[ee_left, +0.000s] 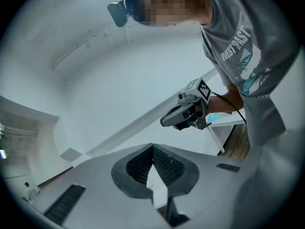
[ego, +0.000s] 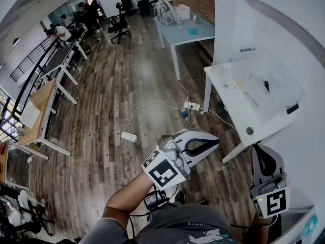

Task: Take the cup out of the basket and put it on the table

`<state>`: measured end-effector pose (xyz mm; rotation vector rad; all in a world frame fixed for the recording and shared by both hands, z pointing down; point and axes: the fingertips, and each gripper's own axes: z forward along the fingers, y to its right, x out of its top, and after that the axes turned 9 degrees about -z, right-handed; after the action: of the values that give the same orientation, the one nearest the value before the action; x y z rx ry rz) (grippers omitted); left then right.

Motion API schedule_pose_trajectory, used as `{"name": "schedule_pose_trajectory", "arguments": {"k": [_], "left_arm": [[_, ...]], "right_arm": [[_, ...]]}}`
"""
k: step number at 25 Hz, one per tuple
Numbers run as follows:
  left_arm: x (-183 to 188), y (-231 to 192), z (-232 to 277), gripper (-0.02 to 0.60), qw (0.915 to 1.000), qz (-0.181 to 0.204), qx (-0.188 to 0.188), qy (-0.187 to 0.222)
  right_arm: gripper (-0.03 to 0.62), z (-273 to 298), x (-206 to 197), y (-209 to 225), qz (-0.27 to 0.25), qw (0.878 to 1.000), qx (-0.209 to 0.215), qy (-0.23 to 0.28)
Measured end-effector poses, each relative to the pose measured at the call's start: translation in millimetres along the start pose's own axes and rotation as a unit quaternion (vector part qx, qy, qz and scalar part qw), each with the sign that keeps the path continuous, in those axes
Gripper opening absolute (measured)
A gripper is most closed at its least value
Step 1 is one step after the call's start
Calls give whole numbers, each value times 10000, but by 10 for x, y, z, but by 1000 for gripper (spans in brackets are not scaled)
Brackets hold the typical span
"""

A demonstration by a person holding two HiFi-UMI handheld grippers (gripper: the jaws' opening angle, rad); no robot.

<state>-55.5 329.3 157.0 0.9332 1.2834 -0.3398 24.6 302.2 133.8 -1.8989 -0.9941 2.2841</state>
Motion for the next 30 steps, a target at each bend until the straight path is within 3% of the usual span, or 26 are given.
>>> {"name": "schedule_pose_trajectory", "arguments": {"k": [10, 18, 23, 27, 30], "left_arm": [[-106, -335, -532, 9, 9999, 43, -45, 115], [-175, -384, -600, 9, 10000, 1, -5, 79], [-86, -340, -578, 9, 9998, -58, -149, 111], [109, -444, -772, 9, 9990, 353, -234, -138], [73, -356, -404, 9, 9983, 363, -342, -287]], "right_arm": [[11, 383, 206, -313, -41, 9997, -200, -108], [12, 453, 134, -268, 289, 9992, -250, -69], [12, 388, 219, -176, 156, 9990, -406, -56], [12, 509, 541, -178, -132, 9991, -398, -32], [12, 349, 380, 104, -145, 9988, -462, -102]]}}
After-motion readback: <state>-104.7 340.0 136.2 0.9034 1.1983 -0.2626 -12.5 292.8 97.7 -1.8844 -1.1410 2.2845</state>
